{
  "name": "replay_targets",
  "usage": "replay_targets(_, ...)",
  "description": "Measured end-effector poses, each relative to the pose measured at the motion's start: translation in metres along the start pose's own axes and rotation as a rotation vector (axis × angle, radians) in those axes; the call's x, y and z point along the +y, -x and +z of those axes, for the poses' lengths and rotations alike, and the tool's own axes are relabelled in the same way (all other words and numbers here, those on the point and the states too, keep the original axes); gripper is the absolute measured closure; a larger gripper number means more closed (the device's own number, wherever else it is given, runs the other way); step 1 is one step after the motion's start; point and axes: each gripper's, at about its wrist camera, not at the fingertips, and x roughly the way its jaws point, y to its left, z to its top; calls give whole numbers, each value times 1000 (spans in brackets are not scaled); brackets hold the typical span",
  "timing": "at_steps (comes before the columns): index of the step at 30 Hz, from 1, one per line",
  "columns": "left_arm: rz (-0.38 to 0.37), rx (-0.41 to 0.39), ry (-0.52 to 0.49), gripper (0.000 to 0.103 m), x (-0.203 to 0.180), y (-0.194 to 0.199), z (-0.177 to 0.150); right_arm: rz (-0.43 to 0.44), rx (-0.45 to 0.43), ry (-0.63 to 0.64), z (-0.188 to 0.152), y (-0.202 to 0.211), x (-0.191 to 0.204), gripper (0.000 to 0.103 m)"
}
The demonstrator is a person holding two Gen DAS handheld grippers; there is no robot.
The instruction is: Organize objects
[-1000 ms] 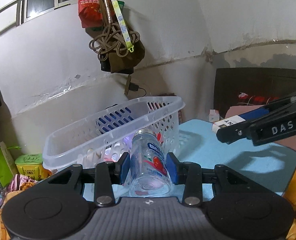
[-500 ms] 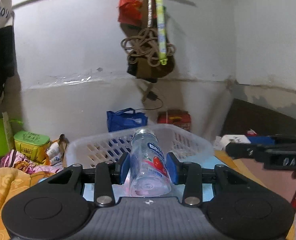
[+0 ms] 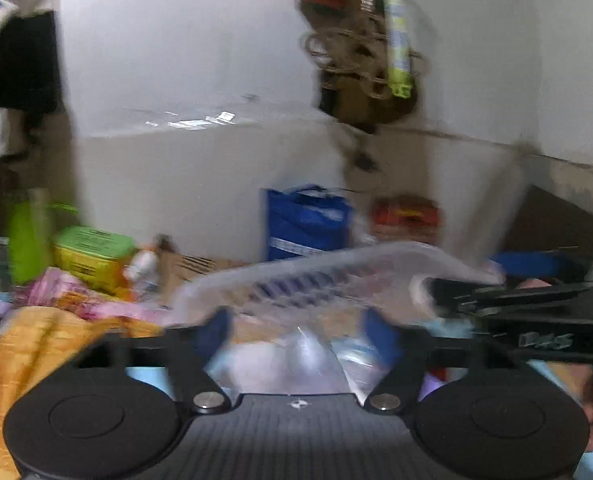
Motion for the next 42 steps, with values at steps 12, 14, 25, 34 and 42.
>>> replay_targets(12, -62, -142, 46, 0, 15, 46, -10, 60, -55, -22, -17, 68, -4, 0)
replay_targets(14, -78, -115, 27, 0, 12, 50, -15, 7, -28, -58, -22, 76, -2, 0)
replay_targets(25, -121, -43, 30, 0, 0, 70, -36, -53, 36, -96, -36, 114, 8, 0)
replay_targets(34, -64, -12, 24, 0, -12, 70, -40, -78, 1, -112, -48, 123, 9, 0)
replay_targets(42, -21, -3, -50, 0, -32, 70, -47, -63, 29, -138, -54, 119, 11, 0)
